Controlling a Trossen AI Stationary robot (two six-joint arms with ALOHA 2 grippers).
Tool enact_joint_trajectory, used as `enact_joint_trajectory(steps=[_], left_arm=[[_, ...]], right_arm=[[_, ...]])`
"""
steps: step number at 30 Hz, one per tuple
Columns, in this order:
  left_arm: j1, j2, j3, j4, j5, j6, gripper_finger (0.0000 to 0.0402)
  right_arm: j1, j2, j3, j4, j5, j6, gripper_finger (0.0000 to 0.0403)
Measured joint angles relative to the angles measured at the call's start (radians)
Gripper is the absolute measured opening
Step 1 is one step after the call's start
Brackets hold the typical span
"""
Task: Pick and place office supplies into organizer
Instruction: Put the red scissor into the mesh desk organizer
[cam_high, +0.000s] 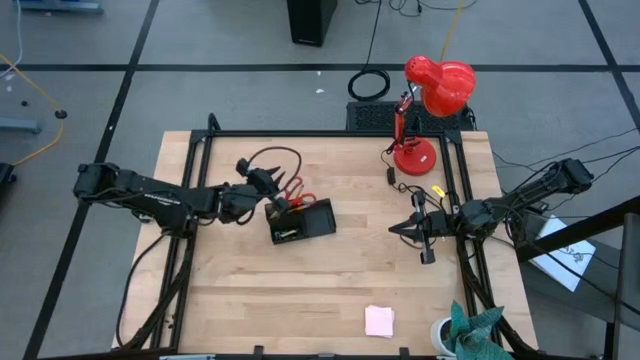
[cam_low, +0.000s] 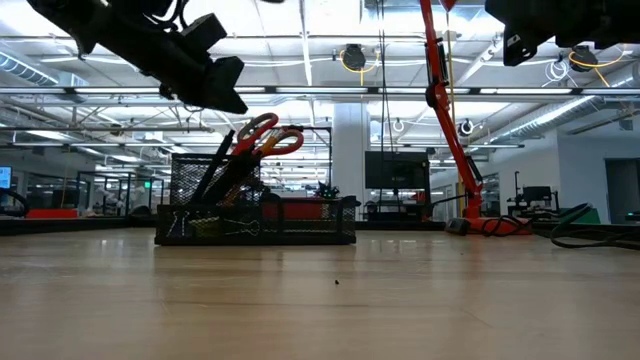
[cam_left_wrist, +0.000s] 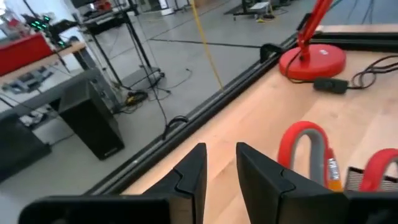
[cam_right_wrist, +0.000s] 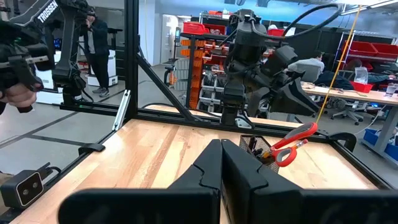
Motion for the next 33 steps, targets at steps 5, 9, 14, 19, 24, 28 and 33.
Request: enact_joint_trajectory(steps=[5, 9, 14, 19, 24, 28, 33], left_arm=[[0.007, 0.012, -0.001, -0.040, 0.047, -0.024, 0.0092], [0.007, 0.020, 0.000, -0.036, 0.112, -0.024, 0.0092], [0.008, 0.034, 0.000, -0.041, 0.177, -0.023, 0.0092], [0.008, 0.068, 0.002, -0.039, 0.211, -0.020, 0.0092], [0.006, 0.105, 0.001, -0.031, 0.221, -0.021, 0.0092], [-0.018, 0.105, 0.001, -0.024, 0.217, -0.023, 0.0093], [-0.063, 0.100, 0.006, 0.005, 0.224, 0.051, 0.0093]], right_arm=[[0.000, 0.000, 0.000, 0.000, 0.001, 0.017, 0.0000], [0.000, 0.000, 0.000, 0.000, 0.002, 0.017, 0.0000], [0.000, 0.000, 0.000, 0.000, 0.002, 0.017, 0.0000], [0.000, 0.000, 0.000, 0.000, 0.002, 0.016, 0.0000], [0.000, 0.000, 0.000, 0.004, 0.002, 0.011, 0.0000], [0.000, 0.000, 0.000, 0.013, 0.002, -0.006, 0.0000], [0.000, 0.001, 0.000, 0.004, 0.002, -0.002, 0.0000]])
